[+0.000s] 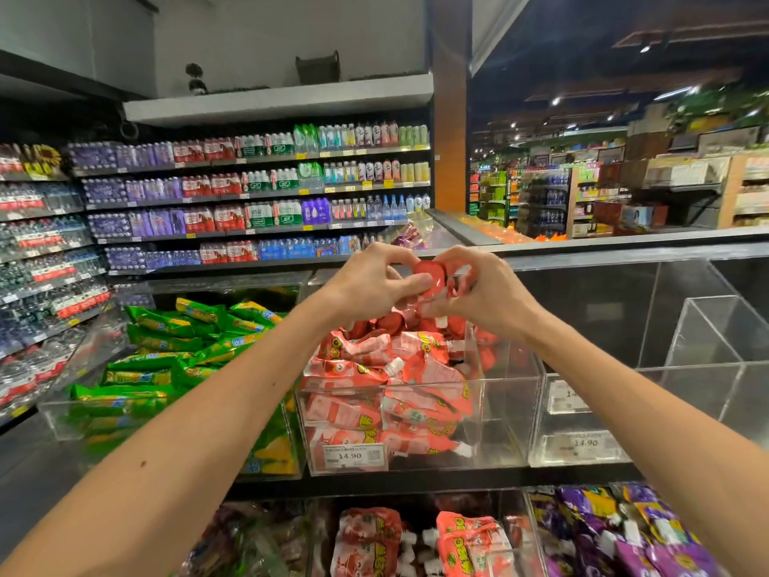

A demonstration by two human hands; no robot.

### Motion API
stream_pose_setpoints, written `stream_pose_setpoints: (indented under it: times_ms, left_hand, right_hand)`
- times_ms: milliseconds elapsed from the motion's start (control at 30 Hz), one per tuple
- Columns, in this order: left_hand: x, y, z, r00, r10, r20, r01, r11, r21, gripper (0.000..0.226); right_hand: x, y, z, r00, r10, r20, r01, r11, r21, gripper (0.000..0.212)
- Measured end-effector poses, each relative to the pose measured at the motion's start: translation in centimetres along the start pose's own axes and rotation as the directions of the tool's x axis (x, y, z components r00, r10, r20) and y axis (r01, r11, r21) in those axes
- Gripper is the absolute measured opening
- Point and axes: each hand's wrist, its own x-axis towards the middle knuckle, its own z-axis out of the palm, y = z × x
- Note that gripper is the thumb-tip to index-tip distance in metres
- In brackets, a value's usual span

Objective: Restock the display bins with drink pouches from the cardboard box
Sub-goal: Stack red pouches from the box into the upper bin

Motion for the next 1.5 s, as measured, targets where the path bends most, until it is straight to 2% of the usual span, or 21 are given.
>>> stream_pose_setpoints:
  times_ms: [100,167,233,333,467,567,667,867,967,1067,1133,1233,1300,1367,1500]
  left_hand:
    - [0.6,-0.8,1.2,0.994,0.069,-0.089,-0.054,0.984,0.168,0.017]
    - [1.0,-1.9,2.2,0.987,0.075,-0.143,-0.045,0.978,0.205,0.019]
    - [1.5,-3.0,3.3,0.984,0.060,-0.168,-0.020,0.973,0.231,0.023]
    - [2.2,-4.1,5.1,0.976,0.088,-0.201,-0.018,0.946,0.324,0.031]
    - [3.3,-4.8,6.0,0.974,0.100,-0.202,0.033,0.824,0.566,0.027]
    - [3.5,-5.0,5.8,0.978,0.042,-0.202,0.085,0.811,0.579,0.023]
    - [3.3,-4.9,5.4,0.982,0.022,-0.189,0.098,0.793,0.602,0.023]
    - [1.7,-3.2,4.7,0.995,-0.080,-0.055,0.096,0.723,0.684,0.034]
    - [0.1,-1.6,4.5,0.991,-0.045,-0.126,0.113,0.784,0.610,0.034]
    - [-2.8,0.7,4.3,0.955,-0.013,-0.298,0.130,0.917,0.378,0.027]
    - [-6.1,2.5,4.9,0.914,0.006,-0.407,0.126,0.947,0.296,0.023]
    - [-12.8,4.8,7.7,0.882,0.011,-0.471,0.115,0.965,0.237,0.028]
    - [-17.4,6.2,11.0,0.887,-0.011,-0.462,0.119,0.971,0.206,0.034]
    - [-21.7,7.0,15.6,0.908,-0.047,-0.416,0.140,0.970,0.197,0.041]
    - [-27.7,8.4,27.0,0.961,-0.163,-0.223,0.197,0.970,0.143,0.054]
  right_hand:
    - [0.1,1.3,-0.3,0.999,0.009,0.053,-0.013,0.997,0.072,0.054]
    - [0.6,2.5,0.0,0.999,0.017,0.047,-0.020,0.997,0.069,0.038]
    - [1.1,3.3,0.7,0.999,0.038,0.027,-0.037,0.999,-0.019,0.022]
    - [1.5,4.2,2.0,0.999,0.030,-0.012,-0.032,0.989,-0.143,0.013]
    - [1.4,5.0,2.9,1.000,-0.001,0.013,0.005,0.956,-0.295,0.016]
    - [1.3,4.8,3.5,1.000,-0.010,0.025,0.019,0.918,-0.395,0.022]
    - [1.1,4.5,3.6,0.999,0.026,0.038,-0.009,0.916,-0.400,0.028]
    - [0.1,4.5,2.9,0.994,0.040,0.098,-0.004,0.939,-0.343,0.029]
    - [-0.6,4.2,2.0,0.999,-0.034,0.037,0.043,0.960,-0.278,0.028]
    - [-2.6,3.2,0.7,0.985,-0.155,-0.068,0.145,0.980,-0.133,0.027]
    - [-5.5,1.9,-0.1,0.969,-0.221,-0.110,0.223,0.975,-0.001,0.027]
    - [-12.4,1.7,-0.8,0.942,-0.309,-0.130,0.324,0.939,0.115,0.031]
    - [-18.4,2.7,-1.2,0.940,-0.329,-0.090,0.340,0.924,0.173,0.035]
    - [-25.0,4.8,-1.6,0.959,-0.283,-0.004,0.279,0.944,0.175,0.041]
    - [-37.8,10.1,-4.3,0.985,-0.035,0.171,0.019,0.995,0.095,0.059]
